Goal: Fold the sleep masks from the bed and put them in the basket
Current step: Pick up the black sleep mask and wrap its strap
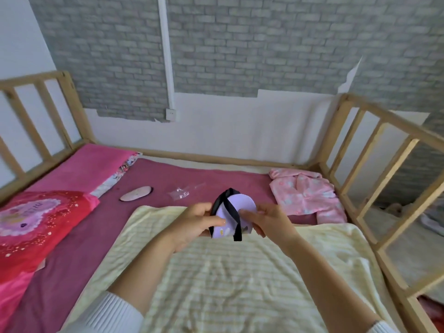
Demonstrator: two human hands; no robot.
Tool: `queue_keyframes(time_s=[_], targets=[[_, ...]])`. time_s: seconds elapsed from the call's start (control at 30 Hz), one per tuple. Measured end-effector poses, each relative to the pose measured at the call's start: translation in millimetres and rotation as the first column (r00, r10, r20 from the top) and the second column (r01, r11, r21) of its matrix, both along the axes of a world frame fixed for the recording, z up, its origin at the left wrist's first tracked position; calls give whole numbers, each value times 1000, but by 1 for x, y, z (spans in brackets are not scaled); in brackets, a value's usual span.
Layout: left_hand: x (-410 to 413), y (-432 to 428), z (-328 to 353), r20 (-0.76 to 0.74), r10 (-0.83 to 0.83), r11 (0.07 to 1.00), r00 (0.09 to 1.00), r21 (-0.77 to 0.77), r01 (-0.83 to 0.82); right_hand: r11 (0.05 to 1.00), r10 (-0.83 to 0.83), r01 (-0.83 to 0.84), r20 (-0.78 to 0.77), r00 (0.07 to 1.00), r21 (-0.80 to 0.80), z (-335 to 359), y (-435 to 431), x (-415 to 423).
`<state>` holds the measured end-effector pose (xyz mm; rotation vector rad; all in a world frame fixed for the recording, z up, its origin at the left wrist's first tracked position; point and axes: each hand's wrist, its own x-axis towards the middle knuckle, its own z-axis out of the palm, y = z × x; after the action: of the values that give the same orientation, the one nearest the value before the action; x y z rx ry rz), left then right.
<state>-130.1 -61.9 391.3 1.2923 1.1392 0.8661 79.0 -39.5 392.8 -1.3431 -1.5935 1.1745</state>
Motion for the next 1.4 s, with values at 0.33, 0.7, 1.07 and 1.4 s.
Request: queue_keyframes(time_s=[0.33, 0.7, 1.07, 1.4], targets=[[-7, 4, -4, 33, 287, 957, 957, 44, -288, 947, -61, 12, 144, 988, 320, -23, -18, -38], [-53, 11, 13, 137, 131, 986, 982, -123, -115, 984, 157, -154, -30, 987, 85, 19, 11, 15], [-46, 16, 7, -385, 103, 963, 917, 269, 5, 963, -229, 8, -810, 540, -268, 45, 26, 10], [-25, 13, -7, -323, 111, 921, 940, 388, 24, 777, -414, 350, 6, 910, 523, 20, 31, -17]])
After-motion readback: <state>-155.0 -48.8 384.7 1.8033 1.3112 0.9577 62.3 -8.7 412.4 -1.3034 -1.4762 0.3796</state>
